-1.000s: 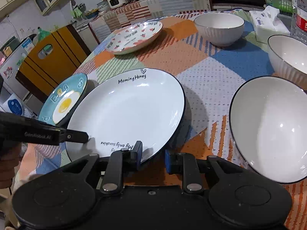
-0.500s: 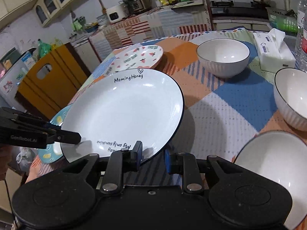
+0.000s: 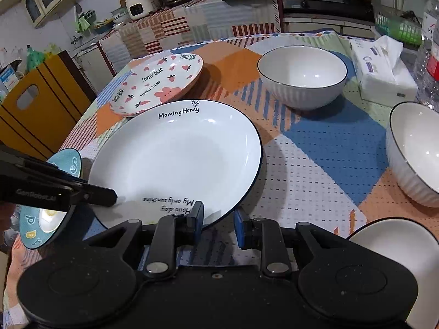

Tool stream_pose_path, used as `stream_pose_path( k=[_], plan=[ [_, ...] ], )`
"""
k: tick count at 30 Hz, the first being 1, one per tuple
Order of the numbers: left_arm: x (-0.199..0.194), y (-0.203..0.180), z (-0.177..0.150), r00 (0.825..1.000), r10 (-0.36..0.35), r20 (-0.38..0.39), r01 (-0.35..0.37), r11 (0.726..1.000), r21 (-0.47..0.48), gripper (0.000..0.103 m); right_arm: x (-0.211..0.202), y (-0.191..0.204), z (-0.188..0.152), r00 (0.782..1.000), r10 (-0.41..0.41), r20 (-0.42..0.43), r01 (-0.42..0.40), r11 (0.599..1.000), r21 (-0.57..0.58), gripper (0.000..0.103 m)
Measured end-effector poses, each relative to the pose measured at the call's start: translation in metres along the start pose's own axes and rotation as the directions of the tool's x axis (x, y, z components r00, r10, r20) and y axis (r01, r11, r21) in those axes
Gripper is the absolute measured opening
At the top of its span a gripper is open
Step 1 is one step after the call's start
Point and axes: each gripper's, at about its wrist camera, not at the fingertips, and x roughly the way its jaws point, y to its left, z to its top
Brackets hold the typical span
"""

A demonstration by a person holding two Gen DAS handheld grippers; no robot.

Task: Organize plates and bowls

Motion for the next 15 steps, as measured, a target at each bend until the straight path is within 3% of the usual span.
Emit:
stream_pose_path(
  k=[5,9,10,12,15],
  plan=[
    [0.009,0.000,-0.006,0.997,-0.058,-0.043,0.055,0.996,-0.071,0.029,0.001,-0.001,0.000,0.999,-0.040,-0.029,0.039,0.999,-0.019,0.028],
    [0.011,0.001,-0.007,0.997,-0.056,-0.062,0.049,0.993,-0.108,0.030,-0.004,0.010,0.000,0.994,-0.110,-0.013,0.108,0.987,-0.117,0.032],
    [0.008,0.001,-0.007,0.997,-0.045,-0.055,0.039,0.995,-0.097,0.030,-0.008,0.012,0.000,0.992,-0.126,0.018,0.127,0.981,-0.148,0.035],
    [-0.002,0.000,-0.008,0.999,-0.030,-0.040,0.027,0.997,-0.073,0.030,-0.017,0.016,0.002,0.987,-0.145,0.076,0.157,0.970,-0.185,0.051],
    [-0.022,0.001,-0.008,1.000,-0.019,-0.021,0.018,0.998,-0.054,0.030,-0.034,0.015,0.008,0.983,-0.123,0.135,0.145,0.975,-0.171,0.056]
  ],
)
